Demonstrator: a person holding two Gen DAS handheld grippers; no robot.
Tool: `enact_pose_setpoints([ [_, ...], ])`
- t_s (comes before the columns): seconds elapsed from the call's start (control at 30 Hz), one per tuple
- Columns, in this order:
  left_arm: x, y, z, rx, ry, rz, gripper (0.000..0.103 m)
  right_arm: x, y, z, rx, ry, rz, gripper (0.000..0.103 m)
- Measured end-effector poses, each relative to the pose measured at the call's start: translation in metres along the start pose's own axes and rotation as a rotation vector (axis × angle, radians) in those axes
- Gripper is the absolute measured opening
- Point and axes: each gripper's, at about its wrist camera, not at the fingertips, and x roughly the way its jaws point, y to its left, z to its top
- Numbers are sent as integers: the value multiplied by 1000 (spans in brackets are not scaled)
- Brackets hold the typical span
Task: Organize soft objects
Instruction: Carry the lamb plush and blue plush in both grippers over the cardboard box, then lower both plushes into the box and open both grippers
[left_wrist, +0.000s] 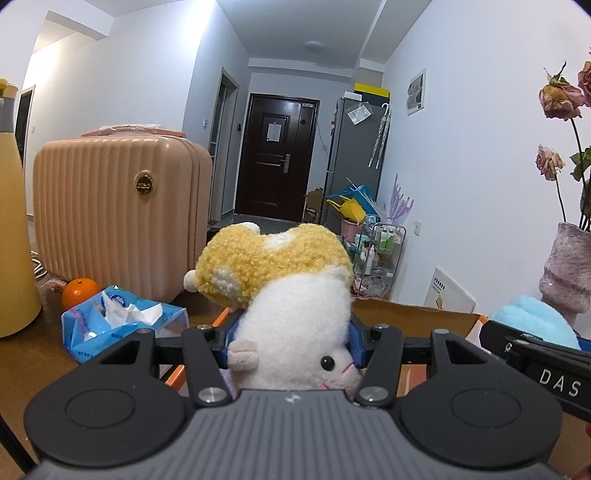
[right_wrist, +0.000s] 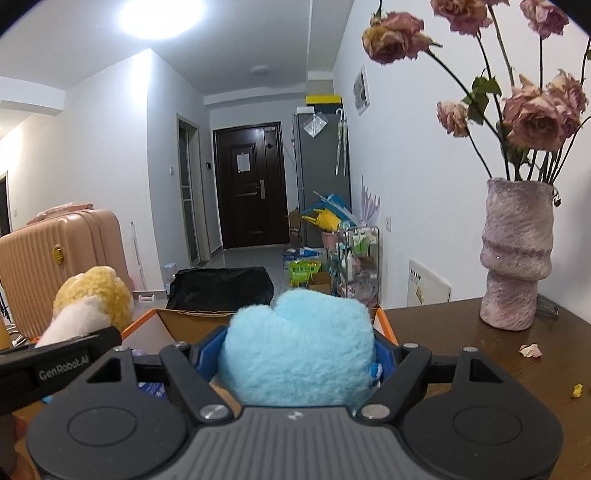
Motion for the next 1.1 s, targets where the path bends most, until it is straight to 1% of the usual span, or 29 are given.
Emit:
enact_pose_setpoints([
  [0.13,13,-1,3,0,3,4,56,15,3,2,-12,26,-7,77],
  [0.23,21,-1,5,7,8,10,56,27,5,0,-13,70,0,77],
  [0.33,29,-2,5,20,14,15,56,36,6,-1,-11,93,-3,77],
  [0.6,44,-7,0,76,27,25,56,46,12,-13,-27,105,5,77],
  [0.8,48,-6,-6,94,35,43,56,44,11,-22,-18,93,-9,77],
  [1.03,48,-6,-7,98,33,48,56,46,5,-23,4,93,-8,77],
  [1.1,48,-6,-8,96,34,50,58,47,5,-23,5,94,-4,79],
])
